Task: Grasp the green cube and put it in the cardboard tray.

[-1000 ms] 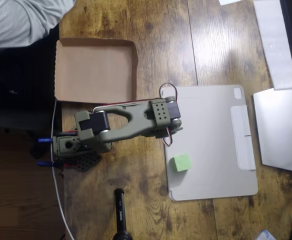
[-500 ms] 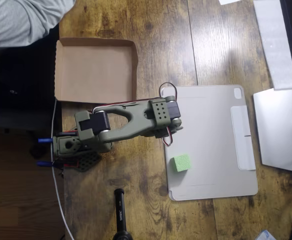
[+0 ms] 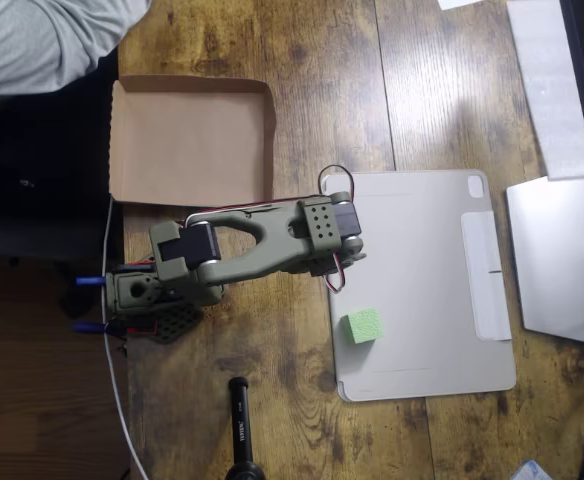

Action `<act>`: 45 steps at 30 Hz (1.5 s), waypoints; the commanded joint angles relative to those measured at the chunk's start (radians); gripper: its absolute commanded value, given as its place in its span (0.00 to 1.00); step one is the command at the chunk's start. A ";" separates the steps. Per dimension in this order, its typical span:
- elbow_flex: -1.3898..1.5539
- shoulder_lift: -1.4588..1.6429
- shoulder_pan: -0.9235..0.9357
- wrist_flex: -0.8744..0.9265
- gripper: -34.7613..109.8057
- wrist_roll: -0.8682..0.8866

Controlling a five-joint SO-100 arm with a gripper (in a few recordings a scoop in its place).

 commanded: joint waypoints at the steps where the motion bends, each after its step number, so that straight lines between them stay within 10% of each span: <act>1: -0.026 0.051 0.015 -0.008 0.24 0.018; 45: 0.000 0.084 0.405 -0.540 0.39 -0.304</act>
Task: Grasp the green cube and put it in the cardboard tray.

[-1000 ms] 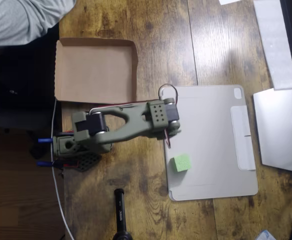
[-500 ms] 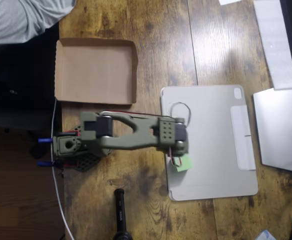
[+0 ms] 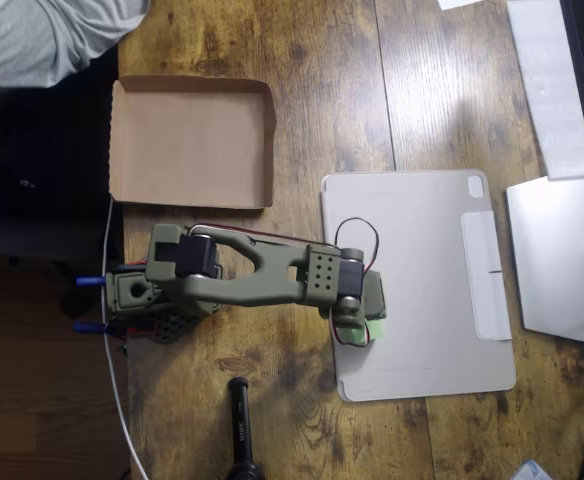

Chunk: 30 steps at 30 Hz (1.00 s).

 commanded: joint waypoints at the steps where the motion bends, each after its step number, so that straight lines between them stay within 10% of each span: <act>1: 0.021 0.044 0.034 -0.038 0.39 -0.035; 30: 0.256 0.063 0.017 -0.264 0.42 -0.114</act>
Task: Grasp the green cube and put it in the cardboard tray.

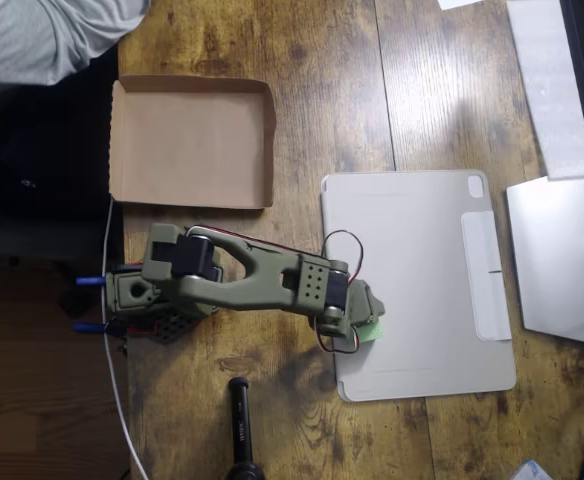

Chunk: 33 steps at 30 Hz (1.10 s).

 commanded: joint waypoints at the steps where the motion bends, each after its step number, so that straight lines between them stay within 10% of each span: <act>1: 0.025 0.037 0.000 -0.038 0.42 -0.003; 33: 0.209 -0.009 -0.037 -0.198 0.38 -0.044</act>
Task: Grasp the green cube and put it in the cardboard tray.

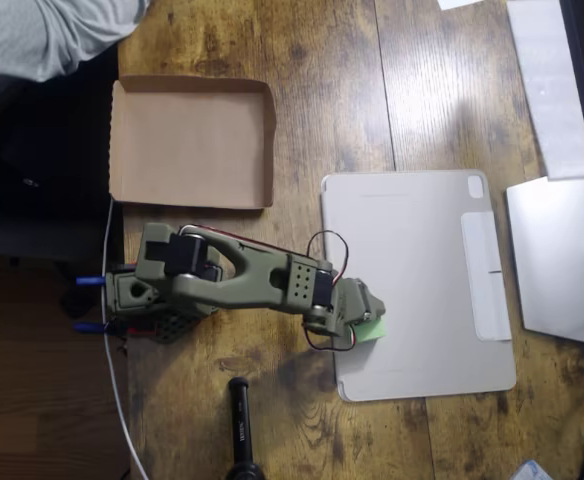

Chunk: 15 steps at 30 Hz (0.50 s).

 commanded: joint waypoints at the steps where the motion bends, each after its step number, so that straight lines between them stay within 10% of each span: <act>1: -0.041 -0.003 -0.021 0.077 0.38 0.003; 15: -0.339 -0.049 -0.044 0.500 0.39 0.002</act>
